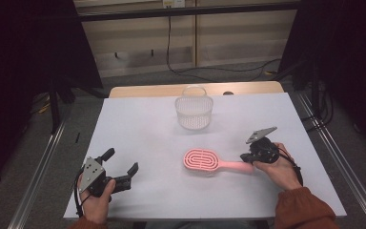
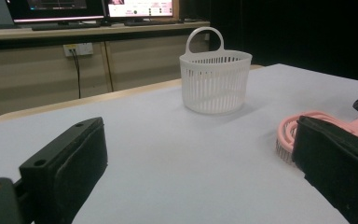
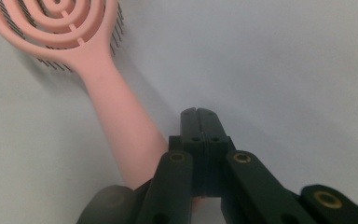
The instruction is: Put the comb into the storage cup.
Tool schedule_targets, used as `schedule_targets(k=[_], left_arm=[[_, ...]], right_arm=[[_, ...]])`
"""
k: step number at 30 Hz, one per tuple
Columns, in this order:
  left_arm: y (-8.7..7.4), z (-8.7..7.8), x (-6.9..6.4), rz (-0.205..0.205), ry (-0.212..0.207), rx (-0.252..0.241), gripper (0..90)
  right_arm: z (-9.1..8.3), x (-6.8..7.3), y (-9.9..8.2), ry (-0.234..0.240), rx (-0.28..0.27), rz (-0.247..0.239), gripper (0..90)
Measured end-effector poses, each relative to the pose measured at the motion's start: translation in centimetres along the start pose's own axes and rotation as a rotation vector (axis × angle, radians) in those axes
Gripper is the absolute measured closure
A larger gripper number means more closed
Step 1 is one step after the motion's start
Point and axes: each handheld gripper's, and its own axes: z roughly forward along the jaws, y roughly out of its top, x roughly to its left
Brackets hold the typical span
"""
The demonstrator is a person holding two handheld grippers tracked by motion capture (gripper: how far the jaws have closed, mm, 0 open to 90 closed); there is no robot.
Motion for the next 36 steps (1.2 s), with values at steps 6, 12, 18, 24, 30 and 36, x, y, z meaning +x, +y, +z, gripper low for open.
schedule_targets(k=[6, 12, 18, 24, 30, 36], left_arm=[[0.0, 0.0, 0.1, 0.000, 0.004, 0.001, 3.3], [-0.1, 0.0, 0.1, -0.009, 0.016, 0.006, 3.3], [-0.1, 0.0, 0.1, -0.009, 0.013, 0.006, 3.3], [-0.1, 0.1, 0.2, -0.006, 0.002, 0.017, 3.3], [-0.1, 0.1, 0.2, -0.001, 0.006, 0.014, 3.3], [-0.1, 0.0, 0.2, -0.005, 0.006, 0.011, 3.3]], right_arm=[[-0.4, 0.1, -0.4, 0.000, -0.002, -0.003, 90.0], [-0.4, 0.3, -0.8, 0.011, 0.006, -0.005, 90.0], [-0.3, 0.6, -0.8, 0.022, 0.015, -0.012, 90.0], [-0.3, 0.9, -0.9, 0.031, 0.015, -0.009, 90.0], [-0.2, 1.1, -1.0, 0.034, 0.016, -0.002, 90.0], [0.1, 1.3, -1.2, 0.036, 0.020, 0.006, 90.0]])
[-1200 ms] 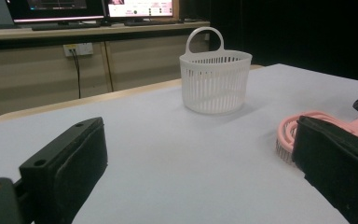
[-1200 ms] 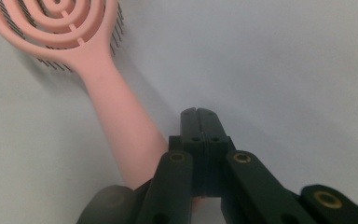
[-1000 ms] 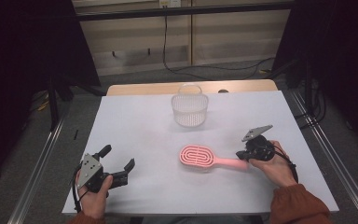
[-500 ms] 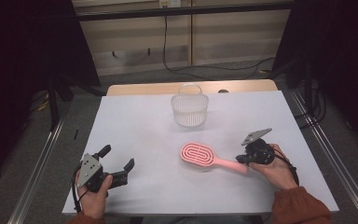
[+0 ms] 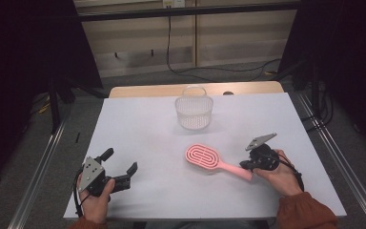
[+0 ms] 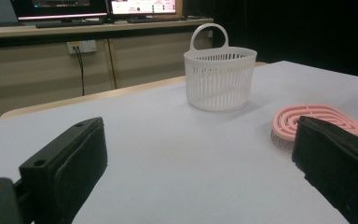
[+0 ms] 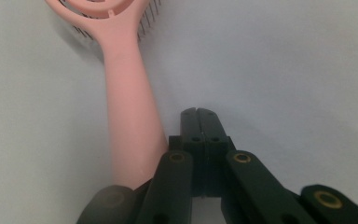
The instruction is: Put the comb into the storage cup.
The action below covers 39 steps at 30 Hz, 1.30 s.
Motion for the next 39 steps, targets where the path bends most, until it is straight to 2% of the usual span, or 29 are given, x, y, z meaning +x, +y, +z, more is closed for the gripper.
schedule_targets(k=[6, 13, 17, 19, 20, 22, 27, 29, 31, 34, 36, 39], left_arm=[[0.0, 0.0, 0.0, 0.003, -0.010, 0.001, 3.3], [0.0, 0.0, 0.0, 0.007, -0.011, 0.002, 3.3], [0.0, 0.0, 0.0, 0.012, -0.011, 0.005, 3.3], [0.0, 0.0, 0.0, 0.013, -0.008, 0.004, 3.2], [0.0, 0.0, 0.0, 0.010, -0.008, 0.002, 3.2], [0.1, 0.0, 0.0, 0.009, -0.007, 0.000, 3.3], [0.0, 0.0, -0.1, 0.010, -0.010, 0.002, 3.3], [0.0, 0.0, 0.0, 0.011, -0.009, 0.004, 3.3], [0.0, 0.0, 0.0, 0.011, -0.009, 0.002, 3.2], [0.0, 0.0, 0.0, 0.016, -0.008, 0.002, 3.2], [0.0, 0.0, 0.0, 0.013, -0.010, 0.001, 3.2], [0.0, 0.0, 0.0, 0.014, -0.009, 0.003, 3.2]], right_arm=[[-0.1, -0.2, 0.0, -0.019, -0.018, 0.004, 90.0], [-0.7, -1.0, -0.3, -0.040, -0.084, 0.056, 88.8], [-1.1, -1.2, -0.3, -0.044, -0.124, 0.084, 79.3], [-1.3, -1.3, -0.3, -0.040, -0.144, 0.094, 66.5], [-1.4, -1.3, -0.2, -0.039, -0.153, 0.103, 62.0], [-1.4, -1.5, -0.1, -0.020, -0.153, 0.088, 56.2], [-2.0, -1.6, 0.1, -0.058, -0.205, 0.112, 19.7], [-2.1, -1.6, 0.2, -0.066, -0.204, 0.119, 10.5], [-2.1, -1.6, 0.1, -0.053, -0.212, 0.117, 0.6], [-2.4, -1.6, 0.1, -0.053, -0.216, 0.124, 10.5], [-2.4, -1.6, 0.1, -0.048, -0.231, 0.131, 3.0], [-2.4, -1.5, 0.2, -0.053, -0.241, 0.125, 7.8]])
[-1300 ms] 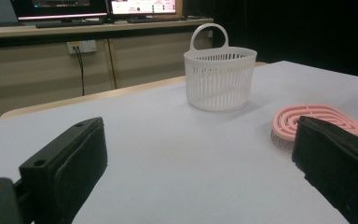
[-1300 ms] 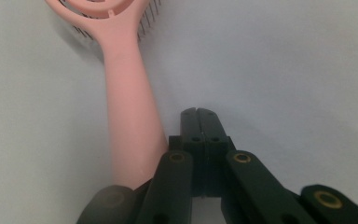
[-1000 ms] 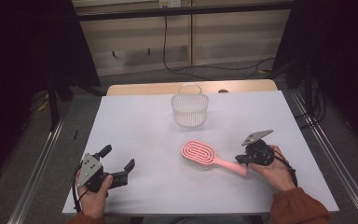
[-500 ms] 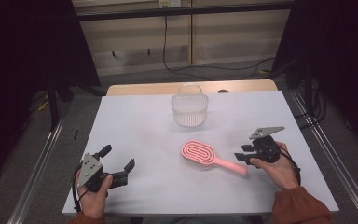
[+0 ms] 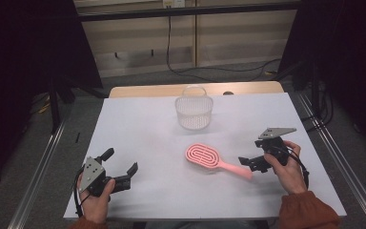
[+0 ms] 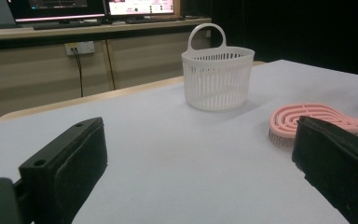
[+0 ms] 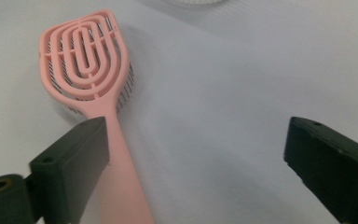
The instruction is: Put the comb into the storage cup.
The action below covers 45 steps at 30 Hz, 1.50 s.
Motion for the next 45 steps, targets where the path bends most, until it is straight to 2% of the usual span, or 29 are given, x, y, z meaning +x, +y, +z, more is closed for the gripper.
schedule_targets(k=[1, 3, 4, 6, 7, 11, 13, 16, 19, 22, 24, 27, 29, 31, 34, 37, 40, 45], left_arm=[[0.0, 0.0, 0.0, 0.001, -0.001, 0.000, 3.3], [0.0, 0.0, 0.0, 0.001, -0.002, 0.000, 3.2], [0.0, 0.0, 0.0, 0.001, -0.002, 0.001, 3.2], [0.0, 0.0, 0.0, 0.001, -0.002, 0.001, 3.2], [0.0, 0.0, 0.0, 0.002, -0.002, 0.001, 3.2], [0.0, 0.0, 0.0, 0.002, -0.002, 0.001, 3.3], [0.0, 0.0, 0.0, 0.003, -0.001, 0.001, 3.3], [0.0, 0.0, 0.0, 0.004, -0.001, 0.001, 3.3], [0.0, 0.0, 0.0, 0.004, -0.001, -0.005, 3.2], [0.0, 0.0, -0.1, 0.006, -0.003, -0.003, 3.2], [0.0, 0.0, -0.1, 0.004, -0.001, -0.003, 3.2], [0.0, 0.0, 0.0, 0.004, -0.002, -0.003, 3.2], [0.0, 0.0, 0.0, 0.004, -0.003, -0.004, 3.3], [0.0, 0.0, 0.0, 0.006, -0.003, -0.005, 3.3], [0.0, 0.0, 0.0, 0.007, -0.005, -0.005, 3.3], [0.0, 0.0, 0.0, 0.008, -0.004, -0.004, 3.2], [0.0, 0.0, -0.1, 0.007, -0.005, -0.004, 3.3], [0.0, 0.0, 0.0, 0.005, -0.006, -0.003, 3.3]], right_arm=[[0.1, 0.1, 0.0, -0.005, -0.003, -0.003, 8.8], [0.2, 0.2, 0.1, 0.016, 0.002, -0.022, 10.9], [0.3, 0.4, 0.2, 0.026, -0.008, -0.034, 10.0], [0.6, 0.7, 0.4, 0.007, -0.034, -0.054, 10.4], [0.7, 0.7, 0.5, 0.020, -0.038, -0.059, 10.2], [1.0, 1.1, 0.9, 0.042, -0.004, -0.075, 6.4], [1.2, 1.3, 1.0, 0.054, -0.009, -0.075, 5.9], [1.1, 1.6, 1.4, 0.035, 0.007, -0.079, 5.0], [0.9, 1.9, 1.8, 0.093, -0.001, -0.093, 2.5], [1.0, 2.1, 2.4, 0.085, 0.016, -0.088, 3.9], [1.1, 2.2, 2.7, 0.138, 0.021, -0.095, 3.4], [1.6, 2.6, 3.2, 0.132, 0.032, -0.106, 3.9], [1.9, 2.6, 3.4, 0.156, 0.035, -0.105, 4.4], [2.2, 2.7, 3.6, 0.155, 0.047, -0.110, 4.3], [2.4, 2.7, 3.8, 0.180, 0.065, -0.110, 3.5], [2.7, 2.8, 4.1, 0.179, 0.085, -0.108, 3.4], [3.1, 2.9, 4.4, 0.204, 0.105, -0.112, 3.8], [3.9, 3.3, 5.2, 0.231, 0.144, -0.132, 3.7]])
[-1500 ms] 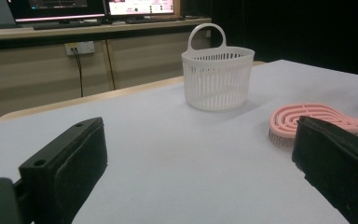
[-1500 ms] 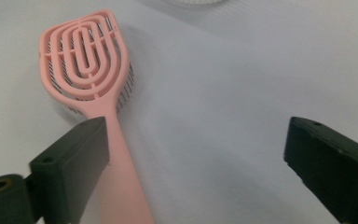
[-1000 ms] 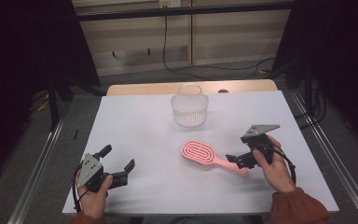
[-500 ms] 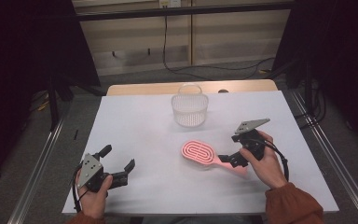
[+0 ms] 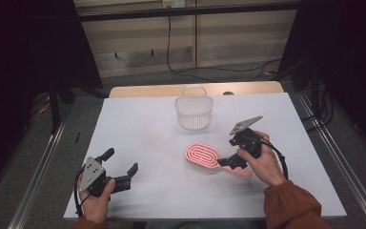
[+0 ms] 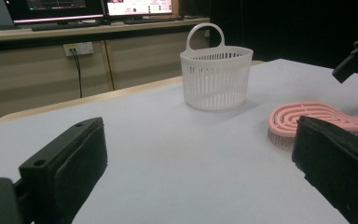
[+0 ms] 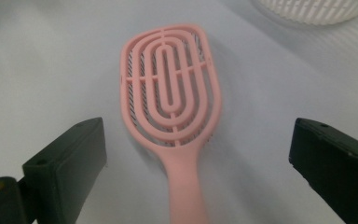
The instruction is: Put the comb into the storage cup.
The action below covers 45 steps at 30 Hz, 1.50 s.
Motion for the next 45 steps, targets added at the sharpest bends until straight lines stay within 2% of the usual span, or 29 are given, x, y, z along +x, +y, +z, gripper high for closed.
schedule_targets(k=[11, 20, 23, 26, 33, 37, 43, 45], left_arm=[[0.0, 0.0, 0.1, 0.004, 0.001, 0.005, 3.3], [0.0, 0.0, 0.1, 0.003, -0.002, 0.003, 3.3], [-0.1, 0.0, 0.0, -0.003, 0.011, 0.005, 3.2], [-0.1, 0.1, 0.0, 0.000, 0.005, 0.009, 3.2], [-0.1, 0.1, 0.1, 0.004, 0.013, 0.012, 3.2], [-0.2, 0.1, 0.1, 0.007, 0.014, 0.018, 3.1], [-0.2, 0.1, 0.1, 0.007, 0.014, 0.019, 3.1], [-0.2, 0.1, 0.1, 0.007, 0.015, 0.019, 3.1]], right_arm=[[2.0, 0.0, 1.7, 0.050, 0.085, -0.016, 4.6], [4.0, 0.7, 2.8, 0.063, 0.169, -0.077, 5.6], [4.4, 0.8, 3.0, 0.056, 0.185, -0.084, 5.8], [4.7, 0.9, 3.4, 0.034, 0.207, -0.085, 5.5], [5.5, 1.2, 4.0, 0.047, 0.243, -0.106, 6.6], [6.0, 1.3, 4.1, 0.025, 0.275, -0.125, 7.1], [6.7, 1.5, 4.3, 0.034, 0.300, -0.134, 7.7], [6.8, 1.5, 4.4, 0.029, 0.310, -0.146, 10.7]])
